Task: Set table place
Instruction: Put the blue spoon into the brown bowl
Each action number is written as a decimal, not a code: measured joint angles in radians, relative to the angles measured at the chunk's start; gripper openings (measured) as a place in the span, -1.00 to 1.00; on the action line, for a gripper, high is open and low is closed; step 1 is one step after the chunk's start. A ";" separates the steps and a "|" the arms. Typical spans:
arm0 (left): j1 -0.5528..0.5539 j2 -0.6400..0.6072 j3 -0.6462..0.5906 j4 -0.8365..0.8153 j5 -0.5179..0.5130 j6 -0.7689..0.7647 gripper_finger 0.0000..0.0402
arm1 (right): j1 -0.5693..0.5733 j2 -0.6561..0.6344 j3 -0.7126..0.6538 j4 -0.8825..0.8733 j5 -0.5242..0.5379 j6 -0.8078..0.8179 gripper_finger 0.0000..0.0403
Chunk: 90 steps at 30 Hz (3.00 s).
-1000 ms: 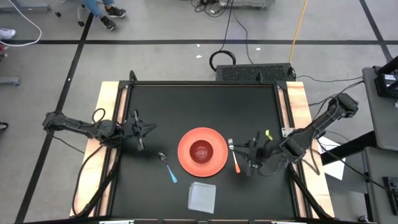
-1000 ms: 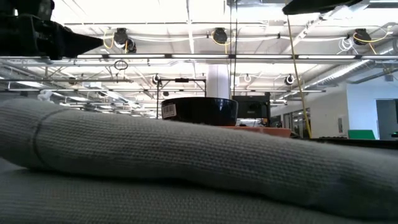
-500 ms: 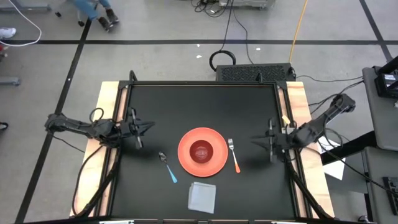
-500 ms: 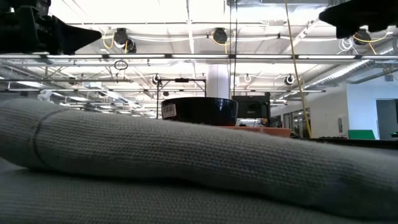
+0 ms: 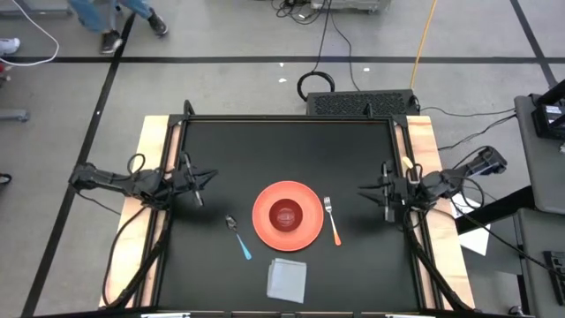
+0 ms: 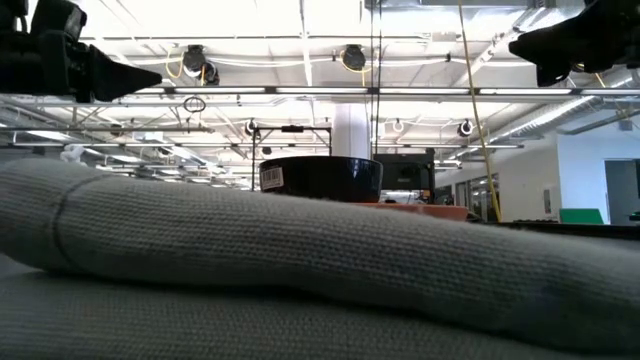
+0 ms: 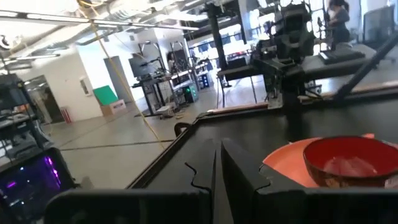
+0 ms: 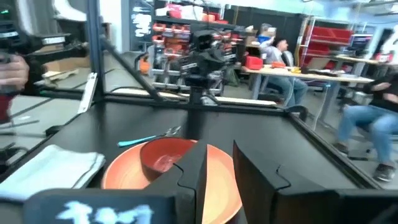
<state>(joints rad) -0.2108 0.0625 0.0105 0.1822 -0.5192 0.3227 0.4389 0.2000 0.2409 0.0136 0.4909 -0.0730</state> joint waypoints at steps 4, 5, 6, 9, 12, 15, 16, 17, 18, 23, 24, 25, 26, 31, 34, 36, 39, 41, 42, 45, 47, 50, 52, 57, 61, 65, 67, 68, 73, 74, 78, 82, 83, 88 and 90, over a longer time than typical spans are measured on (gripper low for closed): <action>0.000 -0.035 0.000 -0.033 -0.005 -0.012 -0.84 | -0.060 -0.015 0.000 0.003 -0.030 -0.002 -0.67; 0.000 -0.045 0.000 -0.048 -0.004 -0.012 -0.84 | -0.074 -0.020 0.000 0.004 -0.044 0.001 -0.67; -0.001 -0.056 0.000 -0.065 -0.003 -0.013 -0.84 | -0.085 -0.028 0.000 0.004 -0.062 0.001 -0.67; -0.001 -0.060 0.000 -0.110 0.006 -0.031 -0.84 | -0.103 -0.046 -0.001 0.015 -0.104 -0.002 -0.67; -0.001 -0.060 0.001 -0.113 0.060 -0.044 -0.84 | -0.104 -0.069 -0.027 0.049 -0.104 -0.019 -0.67; -0.002 -0.060 0.001 -0.117 0.131 -0.044 -0.84 | -0.104 -0.094 -0.067 0.072 -0.110 -0.025 -0.67; -0.002 -0.060 0.001 -0.120 0.145 -0.045 -0.84 | -0.104 -0.106 -0.083 0.089 -0.122 -0.030 -0.67; -0.002 -0.060 0.001 -0.121 0.152 -0.048 -0.84 | -0.104 -0.116 -0.099 0.107 -0.130 -0.039 -0.67; -0.002 -0.060 0.001 -0.122 0.153 -0.054 -0.84 | -0.104 -0.123 -0.113 0.128 -0.134 -0.049 -0.67; -0.002 -0.060 0.002 -0.125 0.188 -0.075 -0.84 | -0.104 -0.164 -0.179 0.237 -0.135 -0.114 -0.67; -0.002 -0.060 0.002 -0.126 0.202 -0.076 -0.84 | -0.104 -0.170 -0.188 0.258 -0.134 -0.124 -0.67; -0.002 -0.060 0.002 -0.126 0.213 -0.078 -0.84 | -0.104 -0.176 -0.198 0.280 -0.135 -0.128 -0.67; -0.002 -0.060 0.002 -0.127 0.216 -0.078 -0.84 | -0.104 -0.182 -0.205 0.282 -0.134 -0.133 -0.67; -0.002 -0.060 0.002 -0.129 0.219 -0.082 -0.84 | -0.104 -0.181 -0.219 0.283 -0.133 -0.137 -0.67; -0.002 -0.060 0.002 -0.130 0.219 -0.097 -0.84 | -0.104 -0.179 -0.223 0.280 -0.133 -0.140 -0.67; -0.002 -0.060 0.002 -0.130 0.219 -0.107 -0.84 | -0.104 -0.179 -0.223 0.280 -0.132 -0.145 -0.67; -0.002 -0.060 0.002 -0.131 0.219 -0.115 -0.84 | -0.104 -0.178 -0.224 0.268 -0.131 -0.113 -0.67; -0.002 -0.060 0.002 -0.131 0.217 -0.112 -0.84 | -0.104 -0.178 -0.224 0.265 -0.131 -0.084 -0.67; -0.002 -0.060 0.002 -0.131 0.211 -0.109 -0.84 | -0.104 -0.178 -0.224 0.262 -0.133 -0.075 -0.67; -0.002 -0.060 0.002 -0.131 0.204 -0.108 -0.84 | -0.104 -0.178 -0.225 0.260 -0.155 -0.074 -0.67; -0.002 -0.060 0.002 -0.131 0.203 -0.105 -0.84 | -0.103 -0.178 -0.225 0.259 -0.155 -0.074 -0.67; -0.002 -0.060 0.002 -0.130 0.201 -0.073 -0.84 | -0.103 -0.178 -0.226 0.259 -0.155 -0.071 -0.67; -0.002 -0.060 0.002 -0.129 0.199 -0.043 -0.84 | -0.103 -0.178 -0.226 0.259 -0.155 -0.072 -0.67; -0.002 -0.060 0.001 -0.128 0.198 -0.026 -0.84 | -0.103 -0.178 -0.226 0.257 -0.156 -0.078 -0.67; -0.002 -0.060 0.001 -0.128 0.227 -0.091 -0.84 | -0.103 -0.178 -0.226 0.255 -0.156 -0.078 -0.67; -0.002 -0.060 0.001 -0.129 0.227 -0.097 -0.84 | -0.103 -0.178 -0.226 0.256 -0.155 -0.097 -0.67; -0.002 -0.060 0.001 -0.129 0.227 -0.104 -0.84 | -0.103 -0.178 -0.226 0.256 -0.155 -0.097 -0.67; -0.002 -0.060 0.001 -0.129 0.227 -0.105 -0.84 | -0.104 -0.178 -0.226 0.256 -0.155 -0.097 -0.67; -0.002 -0.060 0.001 -0.127 0.228 -0.085 -0.84 | -0.104 -0.178 -0.226 0.257 -0.154 -0.097 -0.67; -0.002 -0.060 0.001 -0.127 0.228 -0.082 -0.84 | -0.103 -0.178 -0.226 0.257 -0.154 -0.097 -0.67; -0.002 -0.060 0.001 -0.127 0.230 -0.104 -0.84 | -0.103 -0.178 -0.227 0.257 -0.153 -0.097 -0.67; -0.002 -0.060 0.000 -0.126 0.232 -0.164 -0.84 | -0.103 -0.178 -0.227 0.258 -0.153 -0.097 -0.67; -0.002 -0.056 0.000 -0.126 0.238 -0.179 -0.84 | -0.104 -0.178 -0.227 0.258 -0.152 -0.097 -0.67; -0.002 -0.002 0.002 -0.127 0.301 -0.223 -0.84 | -0.104 -0.178 -0.227 0.258 -0.152 -0.100 -0.67; -0.002 0.040 0.017 -0.118 0.303 -0.242 -0.84 | -0.104 -0.178 -0.227 0.258 -0.152 -0.104 -0.67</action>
<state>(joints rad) -0.2127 0.1020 0.0277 0.0647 -0.2167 0.0808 0.3351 0.0219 0.0139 0.2714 0.3389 -0.1766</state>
